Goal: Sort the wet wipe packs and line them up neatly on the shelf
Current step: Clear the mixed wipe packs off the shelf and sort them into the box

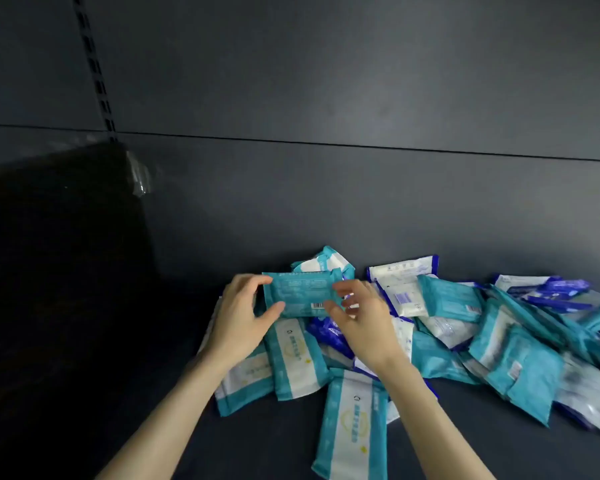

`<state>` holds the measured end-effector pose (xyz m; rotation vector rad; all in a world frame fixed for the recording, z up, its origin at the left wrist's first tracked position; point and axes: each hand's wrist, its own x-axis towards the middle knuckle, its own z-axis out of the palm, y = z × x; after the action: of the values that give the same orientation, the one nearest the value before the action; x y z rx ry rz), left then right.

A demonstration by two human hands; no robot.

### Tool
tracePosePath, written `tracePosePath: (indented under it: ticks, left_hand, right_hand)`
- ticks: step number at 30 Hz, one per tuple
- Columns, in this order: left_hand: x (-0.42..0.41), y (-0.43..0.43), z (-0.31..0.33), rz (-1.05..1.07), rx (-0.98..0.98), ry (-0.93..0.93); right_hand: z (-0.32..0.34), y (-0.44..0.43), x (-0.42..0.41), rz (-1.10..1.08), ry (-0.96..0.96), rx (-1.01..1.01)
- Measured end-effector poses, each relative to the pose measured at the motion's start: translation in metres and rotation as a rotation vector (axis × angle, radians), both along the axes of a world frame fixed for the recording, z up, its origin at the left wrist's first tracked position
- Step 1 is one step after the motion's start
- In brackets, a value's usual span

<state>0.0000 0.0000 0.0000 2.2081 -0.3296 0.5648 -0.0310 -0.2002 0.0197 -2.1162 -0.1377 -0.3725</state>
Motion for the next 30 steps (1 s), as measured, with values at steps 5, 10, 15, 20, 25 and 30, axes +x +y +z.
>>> tracePosePath:
  ticks: [5, 10, 15, 20, 25, 30]
  left_hand:
    - [0.034, -0.009, 0.006, -0.078, -0.086, 0.190]
    - [0.055, -0.013, 0.004, -0.185, -0.258, 0.282]
    - [0.059, -0.021, 0.000, -0.238, -0.563, 0.342]
    - [0.060, -0.029, -0.003, -0.333, -0.484, 0.485]
    - [0.061, -0.033, 0.000, -0.397, -0.447, 0.513]
    - [0.058, -0.036, 0.001, -0.371, -0.552, 0.462]
  right_hand:
    - [-0.003, 0.010, 0.033, -0.147, -0.125, -0.061]
    - [0.003, 0.010, 0.051, 0.004, 0.039, 0.104]
    - [-0.005, 0.002, 0.061, -0.025, 0.011, 0.308]
    - [-0.013, -0.004, 0.065, -0.080, 0.074, 0.475]
    - [-0.017, -0.003, 0.063, -0.079, 0.088, 0.564]
    - [-0.008, -0.011, 0.070, 0.043, 0.177, 0.544]
